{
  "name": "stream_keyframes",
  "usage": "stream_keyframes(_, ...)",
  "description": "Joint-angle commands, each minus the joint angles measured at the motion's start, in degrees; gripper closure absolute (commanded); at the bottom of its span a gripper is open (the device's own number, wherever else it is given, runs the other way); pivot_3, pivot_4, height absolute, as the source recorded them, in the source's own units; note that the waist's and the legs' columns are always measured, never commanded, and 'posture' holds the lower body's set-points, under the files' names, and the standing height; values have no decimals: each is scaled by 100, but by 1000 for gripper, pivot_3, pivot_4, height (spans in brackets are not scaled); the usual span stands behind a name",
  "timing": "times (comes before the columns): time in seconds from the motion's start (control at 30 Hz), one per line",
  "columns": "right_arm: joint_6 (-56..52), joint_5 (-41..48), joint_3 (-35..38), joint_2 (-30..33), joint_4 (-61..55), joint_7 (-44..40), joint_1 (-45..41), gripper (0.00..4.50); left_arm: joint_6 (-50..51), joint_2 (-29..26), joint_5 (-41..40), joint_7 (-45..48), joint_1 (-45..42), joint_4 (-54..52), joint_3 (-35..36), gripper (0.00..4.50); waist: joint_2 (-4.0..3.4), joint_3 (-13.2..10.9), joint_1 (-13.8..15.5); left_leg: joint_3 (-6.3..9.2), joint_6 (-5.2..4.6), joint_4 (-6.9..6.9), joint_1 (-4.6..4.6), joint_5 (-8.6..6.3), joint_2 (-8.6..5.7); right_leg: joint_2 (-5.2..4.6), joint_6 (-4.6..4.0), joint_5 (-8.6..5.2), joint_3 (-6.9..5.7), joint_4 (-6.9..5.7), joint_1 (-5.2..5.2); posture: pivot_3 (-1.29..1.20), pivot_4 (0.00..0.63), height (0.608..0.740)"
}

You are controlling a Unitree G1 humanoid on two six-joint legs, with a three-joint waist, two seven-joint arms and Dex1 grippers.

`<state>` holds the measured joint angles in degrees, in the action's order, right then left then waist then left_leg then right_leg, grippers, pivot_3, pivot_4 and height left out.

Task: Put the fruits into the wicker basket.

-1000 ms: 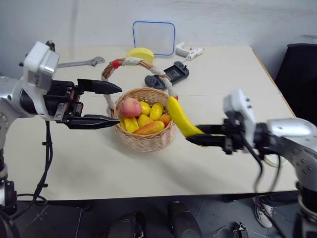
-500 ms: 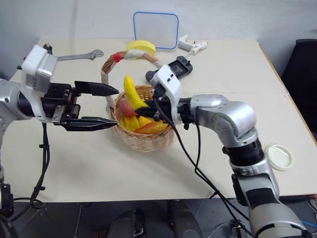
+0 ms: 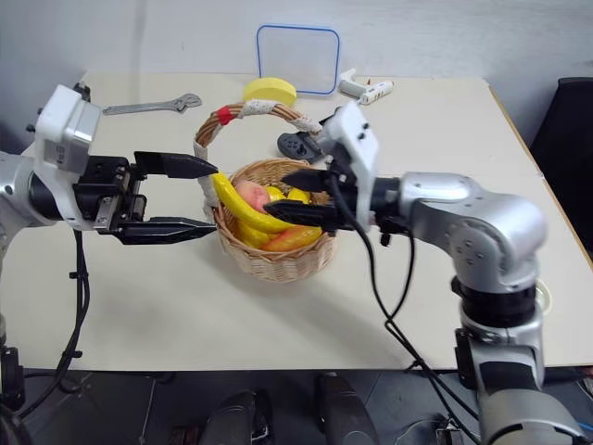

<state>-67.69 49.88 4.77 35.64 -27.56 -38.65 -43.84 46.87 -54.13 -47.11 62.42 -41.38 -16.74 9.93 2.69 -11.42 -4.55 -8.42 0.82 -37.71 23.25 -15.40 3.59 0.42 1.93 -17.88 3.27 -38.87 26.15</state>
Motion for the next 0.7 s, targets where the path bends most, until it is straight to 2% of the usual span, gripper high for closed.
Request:
stream_keyframes(0.03,164,-44,488,430,-352,96,456,1457,-192,9,80,82,-244,125,-23,0,0,0,-2,1,-1,-1,-3,0,-1,0,1,1,0,1,-4,0,150,740)
stream_keyframes(0.1,371,-400,493,410,-159,492,620,1457,-243,58,119,106,-329,214,-87,0,0,0,-57,-3,-3,-3,-13,1,-2,0,4,2,4,1,-12,0,150,740)
stream_keyframes(0.23,796,-834,416,-297,397,1254,463,1457,-352,177,190,155,-464,333,-208,0,1,0,-154,-4,14,0,-22,21,3,8,-2,7,5,-5,-12,0,150,740)
stream_keyframes(0.53,2022,-1974,-285,-1362,1928,1664,-89,1457,-481,250,333,196,-456,374,-322,0,1,0,-174,1,28,39,-33,60,0,12,-19,29,5,-13,-6,0,150,740)
stream_keyframes(0.63,2246,-2048,-287,-1481,2024,1546,-80,2053,-428,234,302,147,-443,331,-276,0,1,0,-163,2,28,41,-26,60,-1,11,-16,31,5,-12,1,0,150,740)
stream_keyframes(0.7,2308,-2054,-300,-1500,1964,1462,-29,2704,-419,223,304,128,-417,318,-262,0,0,0,-154,1,27,41,-12,59,-1,10,-16,31,5,-10,14,0,150,740)
